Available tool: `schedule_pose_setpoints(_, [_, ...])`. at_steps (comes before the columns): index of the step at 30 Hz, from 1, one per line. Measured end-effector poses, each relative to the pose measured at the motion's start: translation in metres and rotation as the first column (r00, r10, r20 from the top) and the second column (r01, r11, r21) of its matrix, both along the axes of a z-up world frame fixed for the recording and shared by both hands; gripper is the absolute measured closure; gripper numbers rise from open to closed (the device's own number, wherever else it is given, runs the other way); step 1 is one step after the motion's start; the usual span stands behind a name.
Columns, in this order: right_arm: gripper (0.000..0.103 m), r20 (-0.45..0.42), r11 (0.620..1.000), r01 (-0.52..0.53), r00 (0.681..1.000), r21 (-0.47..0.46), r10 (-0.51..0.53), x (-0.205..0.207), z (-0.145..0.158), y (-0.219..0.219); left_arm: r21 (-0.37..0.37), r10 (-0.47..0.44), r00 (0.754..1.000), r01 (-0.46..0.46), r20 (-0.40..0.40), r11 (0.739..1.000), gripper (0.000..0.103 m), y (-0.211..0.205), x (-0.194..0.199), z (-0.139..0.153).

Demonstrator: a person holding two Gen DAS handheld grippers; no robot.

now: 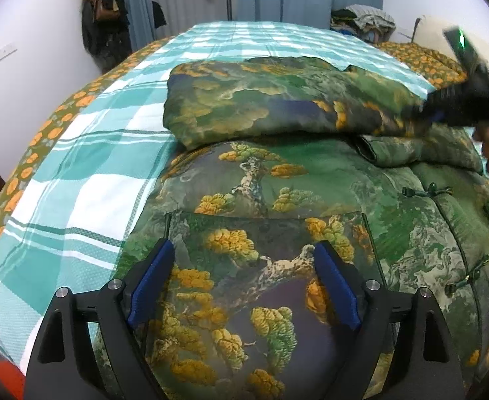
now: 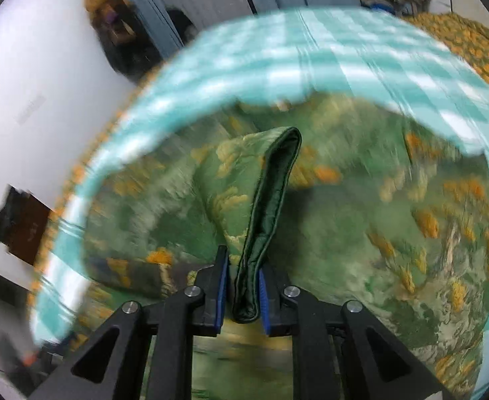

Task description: Fold large clothes

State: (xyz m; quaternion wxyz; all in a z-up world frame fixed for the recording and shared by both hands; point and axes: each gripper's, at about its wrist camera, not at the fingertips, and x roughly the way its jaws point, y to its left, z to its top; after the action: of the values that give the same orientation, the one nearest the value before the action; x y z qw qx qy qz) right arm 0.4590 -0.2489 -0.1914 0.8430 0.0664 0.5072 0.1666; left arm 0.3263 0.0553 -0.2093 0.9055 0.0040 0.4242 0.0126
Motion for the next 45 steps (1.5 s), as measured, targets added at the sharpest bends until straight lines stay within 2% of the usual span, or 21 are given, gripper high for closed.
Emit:
schedule_pose_setpoints(2, [0.079, 0.006, 1.000, -0.015, 1.000, -0.007, 0.015, -0.005, -0.012, -0.003, 0.006, 0.000, 1.000, 0.000, -0.003, 1.000, 0.016, 0.000, 0.000, 0.000])
schedule_pose_setpoints(4, [0.064, 0.034, 1.000, 0.002, 0.999, -0.026, -0.001, -0.013, -0.007, -0.008, 0.006, 0.001, 1.000, -0.001, -0.008, 1.000, 0.016, -0.001, 0.001, 0.002])
schedule_pose_setpoints(5, [0.049, 0.048, 0.998, 0.014, 0.999, -0.055, -0.012, -0.017, -0.002, -0.011, 0.005, 0.002, 1.000, -0.001, -0.014, 1.000, 0.016, -0.002, 0.001, 0.004])
schedule_pose_setpoints(6, [0.045, 0.066, 0.997, 0.021, 0.998, -0.071, -0.016, -0.020, 0.004, -0.013, 0.005, 0.003, 1.000, -0.003, -0.020, 1.000, 0.016, -0.002, 0.002, 0.006])
schedule_pose_setpoints(8, [0.045, 0.156, 0.991, 0.020, 0.988, -0.136, 0.001, -0.032, 0.024, -0.016, -0.007, 0.007, 1.000, -0.008, -0.022, 1.000, 0.016, -0.002, 0.006, 0.017])
schedule_pose_setpoints(11, [0.045, 0.264, 0.985, -0.042, 0.961, -0.166, 0.085, -0.042, 0.050, -0.009, -0.057, 0.003, 1.000, -0.003, -0.001, 0.998, 0.016, -0.003, 0.019, 0.042])
schedule_pose_setpoints(13, [0.045, 0.278, 0.984, -0.089, 0.952, -0.153, 0.129, -0.037, 0.055, -0.002, -0.105, -0.015, 1.000, 0.015, 0.007, 0.994, 0.016, -0.004, 0.037, 0.061])
schedule_pose_setpoints(16, [0.045, 0.258, 0.984, -0.133, 0.953, -0.115, 0.159, -0.022, 0.046, 0.014, -0.137, -0.039, 0.999, 0.038, -0.003, 0.990, 0.007, -0.008, 0.077, 0.081])
schedule_pose_setpoints(19, [0.046, 0.197, 0.987, -0.130, 0.969, -0.096, 0.147, -0.006, 0.020, 0.025, -0.186, -0.035, 0.999, 0.029, -0.029, 0.982, 0.007, -0.004, 0.126, 0.079])
schedule_pose_setpoints(22, [0.045, 0.098, 0.989, -0.088, 0.990, -0.116, 0.099, 0.004, -0.014, 0.024, -0.178, 0.021, 0.996, -0.037, -0.088, 0.983, 0.007, 0.005, 0.168, 0.050])
schedule_pose_setpoints(24, [0.046, 0.060, 0.997, -0.051, 0.997, -0.065, 0.055, 0.007, -0.027, 0.015, -0.159, 0.040, 0.989, -0.063, -0.139, 0.985, 0.007, 0.007, 0.183, 0.025])
schedule_pose_setpoints(26, [0.046, 0.051, 0.999, -0.032, 0.998, -0.028, 0.034, 0.009, -0.030, 0.010, -0.100, 0.040, 0.982, -0.059, -0.185, 0.993, 0.007, 0.004, 0.193, -0.001])
schedule_pose_setpoints(28, [0.046, 0.049, 0.998, -0.039, 0.998, -0.045, 0.041, 0.009, -0.031, 0.013, -0.065, 0.028, 0.978, -0.042, -0.205, 0.997, 0.006, 0.002, 0.196, -0.022])
schedule_pose_setpoints(32, [0.046, 0.059, 0.993, -0.062, 0.996, -0.102, 0.068, 0.010, -0.037, 0.023, -0.052, 0.040, 0.983, -0.050, -0.180, 0.997, 0.003, 0.002, 0.196, -0.034])
schedule_pose_setpoints(36, [0.045, 0.077, 0.993, -0.057, 0.995, -0.100, 0.065, 0.008, -0.039, 0.023, -0.047, 0.033, 0.983, -0.042, -0.181, 0.998, 0.003, 0.002, 0.196, -0.028])
schedule_pose_setpoints(39, [0.045, 0.086, 0.995, -0.055, 0.994, -0.088, 0.063, 0.007, -0.039, 0.020, -0.033, 0.029, 0.986, -0.034, -0.162, 0.999, 0.005, -0.005, 0.191, -0.007])
schedule_pose_setpoints(42, [0.045, 0.093, 0.996, -0.053, 0.994, -0.075, 0.060, 0.004, -0.039, 0.017, -0.073, 0.012, 0.994, -0.020, -0.106, 0.997, 0.006, -0.009, 0.198, 0.021])
schedule_pose_setpoints(45, [0.045, 0.097, 0.996, -0.053, 0.993, -0.072, 0.059, 0.005, -0.040, 0.018, -0.117, 0.017, 0.996, -0.028, -0.088, 0.993, 0.006, -0.010, 0.220, 0.035])
